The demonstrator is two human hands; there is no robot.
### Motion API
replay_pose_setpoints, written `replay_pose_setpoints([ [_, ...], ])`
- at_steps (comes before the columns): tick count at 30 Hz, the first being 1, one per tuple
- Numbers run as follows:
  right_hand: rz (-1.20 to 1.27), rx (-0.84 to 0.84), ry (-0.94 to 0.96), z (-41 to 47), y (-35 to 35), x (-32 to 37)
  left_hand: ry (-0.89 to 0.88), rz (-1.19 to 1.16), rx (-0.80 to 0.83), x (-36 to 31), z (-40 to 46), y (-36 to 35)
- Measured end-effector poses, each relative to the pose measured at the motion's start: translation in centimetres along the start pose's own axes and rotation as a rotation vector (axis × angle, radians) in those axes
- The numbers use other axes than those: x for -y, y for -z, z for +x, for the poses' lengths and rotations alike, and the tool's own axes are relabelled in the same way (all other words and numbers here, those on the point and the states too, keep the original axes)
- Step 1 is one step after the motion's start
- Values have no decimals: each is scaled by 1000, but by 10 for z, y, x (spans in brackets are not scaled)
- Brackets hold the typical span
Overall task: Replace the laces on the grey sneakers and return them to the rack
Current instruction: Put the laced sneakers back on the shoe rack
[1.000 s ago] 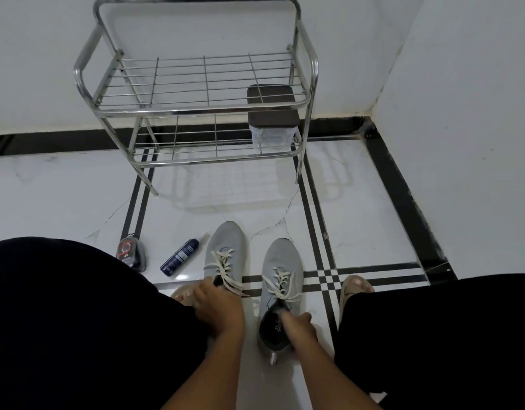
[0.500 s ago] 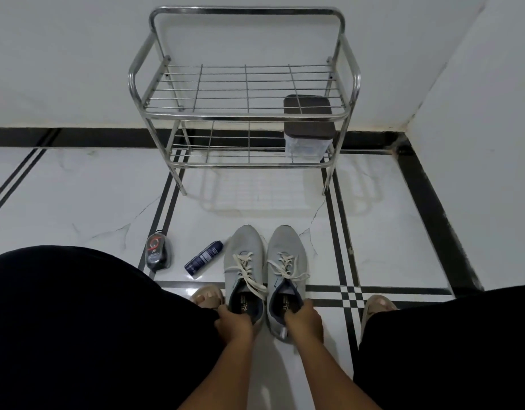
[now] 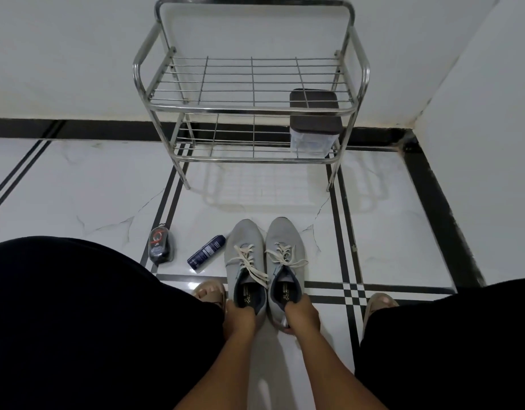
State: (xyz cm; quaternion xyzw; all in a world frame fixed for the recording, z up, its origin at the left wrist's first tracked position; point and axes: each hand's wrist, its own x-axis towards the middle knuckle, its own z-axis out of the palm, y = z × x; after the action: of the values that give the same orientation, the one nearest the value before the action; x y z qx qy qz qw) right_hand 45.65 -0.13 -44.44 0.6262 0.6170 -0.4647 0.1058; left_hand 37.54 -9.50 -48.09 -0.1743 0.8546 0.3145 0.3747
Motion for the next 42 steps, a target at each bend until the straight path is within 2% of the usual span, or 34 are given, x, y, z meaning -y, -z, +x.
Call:
replay_pose_setpoints([
  [4,43,-20,89,-20,7,17,-63,-75,-21,-23,-31,30],
  [9,96,-79,282,-44,26,46,-306,-105,-95,-55,-73,74],
  [17,243,-223,592,-157,86,107,-594,-202,-242,-89,-145,164],
  [24,256,-172,714,-184,118,200,-745,-220,-263,-172,-176,240],
  [27,259,-89,723,-183,137,247,-765,-212,-269,-216,-175,263],
  [34,180,-56,771,-133,151,351,-763,-326,-153,-315,-122,282],
  [42,172,-78,714,-67,134,396,-736,-301,-215,-355,-52,258],
])
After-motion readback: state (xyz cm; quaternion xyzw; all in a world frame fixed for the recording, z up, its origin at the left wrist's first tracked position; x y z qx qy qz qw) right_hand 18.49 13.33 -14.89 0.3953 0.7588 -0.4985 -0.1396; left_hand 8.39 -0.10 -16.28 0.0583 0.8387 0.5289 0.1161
